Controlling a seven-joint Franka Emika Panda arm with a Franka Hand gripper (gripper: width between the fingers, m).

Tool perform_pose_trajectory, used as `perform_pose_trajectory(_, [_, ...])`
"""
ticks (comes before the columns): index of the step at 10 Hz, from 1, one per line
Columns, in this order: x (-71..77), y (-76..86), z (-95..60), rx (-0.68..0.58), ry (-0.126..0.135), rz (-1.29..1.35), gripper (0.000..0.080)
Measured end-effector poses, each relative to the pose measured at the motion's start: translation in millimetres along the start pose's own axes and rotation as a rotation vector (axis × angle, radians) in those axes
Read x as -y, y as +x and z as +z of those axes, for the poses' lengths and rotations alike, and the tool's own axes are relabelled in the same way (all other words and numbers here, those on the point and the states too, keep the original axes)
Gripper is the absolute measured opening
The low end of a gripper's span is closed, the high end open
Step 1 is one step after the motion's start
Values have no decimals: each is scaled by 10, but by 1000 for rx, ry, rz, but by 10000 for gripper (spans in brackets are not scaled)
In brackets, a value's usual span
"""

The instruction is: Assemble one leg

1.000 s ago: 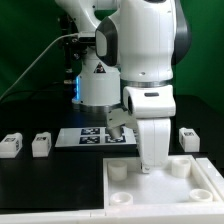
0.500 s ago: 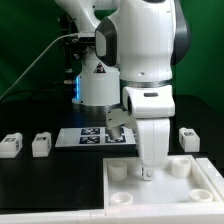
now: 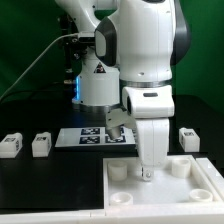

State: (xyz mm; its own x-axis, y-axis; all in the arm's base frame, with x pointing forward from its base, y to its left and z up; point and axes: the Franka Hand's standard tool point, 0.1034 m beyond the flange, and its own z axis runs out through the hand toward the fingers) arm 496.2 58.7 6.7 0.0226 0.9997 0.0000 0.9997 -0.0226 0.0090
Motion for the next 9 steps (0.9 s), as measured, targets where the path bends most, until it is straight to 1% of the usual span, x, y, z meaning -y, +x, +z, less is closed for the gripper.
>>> perform_pose_trajectory(3, [-8, -6, -12, 0, -2, 1, 649])
perform_pose_trajectory(4, [-42, -3, -121, 3, -15, 52, 649])
perform_pose_trajectory(5, [-17, 36, -241, 3, -28, 120, 649])
perform_pose_trajectory(6, [79, 87, -318, 7, -28, 149, 649])
perform_pose_trajectory(7, [135, 163, -386, 6, -33, 204, 649])
perform_pose_trajectory(8, [186, 324, -494, -1, -46, 375, 649])
perform_pose_trajectory(9, [237, 555, -552, -13, -53, 581, 649])
